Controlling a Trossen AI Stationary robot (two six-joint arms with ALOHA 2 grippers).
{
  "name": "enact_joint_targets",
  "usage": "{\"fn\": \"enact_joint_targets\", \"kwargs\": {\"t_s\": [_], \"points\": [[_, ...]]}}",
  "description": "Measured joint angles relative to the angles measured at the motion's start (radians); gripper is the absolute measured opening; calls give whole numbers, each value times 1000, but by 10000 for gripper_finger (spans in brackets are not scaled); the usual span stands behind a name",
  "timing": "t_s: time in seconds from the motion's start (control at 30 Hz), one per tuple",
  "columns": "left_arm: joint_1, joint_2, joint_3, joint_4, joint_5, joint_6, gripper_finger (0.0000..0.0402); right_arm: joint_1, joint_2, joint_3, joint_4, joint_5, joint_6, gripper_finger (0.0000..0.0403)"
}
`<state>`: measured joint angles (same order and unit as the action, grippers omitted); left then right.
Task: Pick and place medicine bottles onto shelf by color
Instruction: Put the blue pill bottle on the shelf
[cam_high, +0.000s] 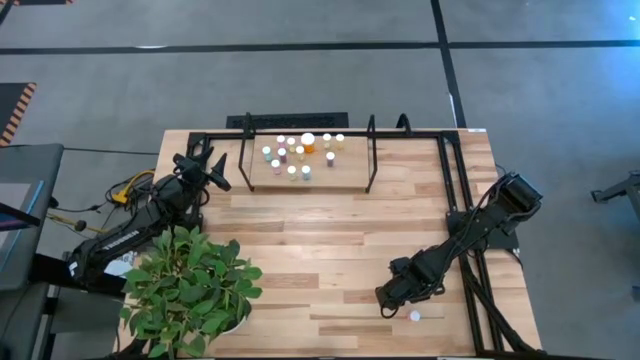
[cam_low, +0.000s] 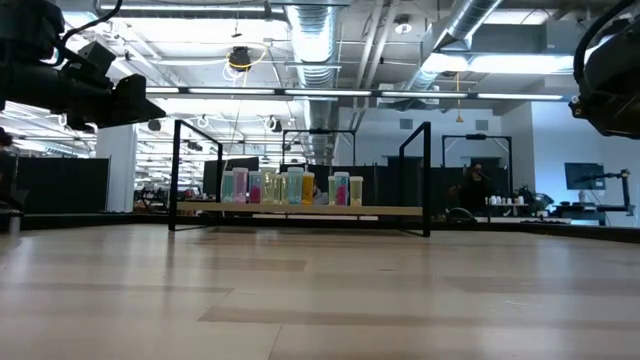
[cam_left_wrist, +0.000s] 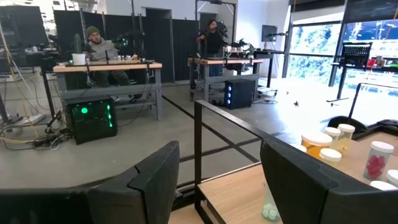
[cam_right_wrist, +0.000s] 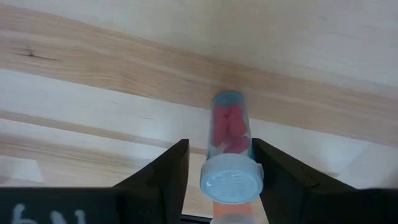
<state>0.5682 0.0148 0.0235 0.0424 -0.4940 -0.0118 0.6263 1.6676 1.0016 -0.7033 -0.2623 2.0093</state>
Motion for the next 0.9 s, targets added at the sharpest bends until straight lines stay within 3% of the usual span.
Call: {"fn": "enact_joint_targets", "kwargs": {"t_s": [0.47,0.9], "points": [[0,0,0,0,0,0,214,0,0,0,1,0,-1,129],[0,0,0,0,0,0,214,-36,0,5,-8,0,-42,148]]}}
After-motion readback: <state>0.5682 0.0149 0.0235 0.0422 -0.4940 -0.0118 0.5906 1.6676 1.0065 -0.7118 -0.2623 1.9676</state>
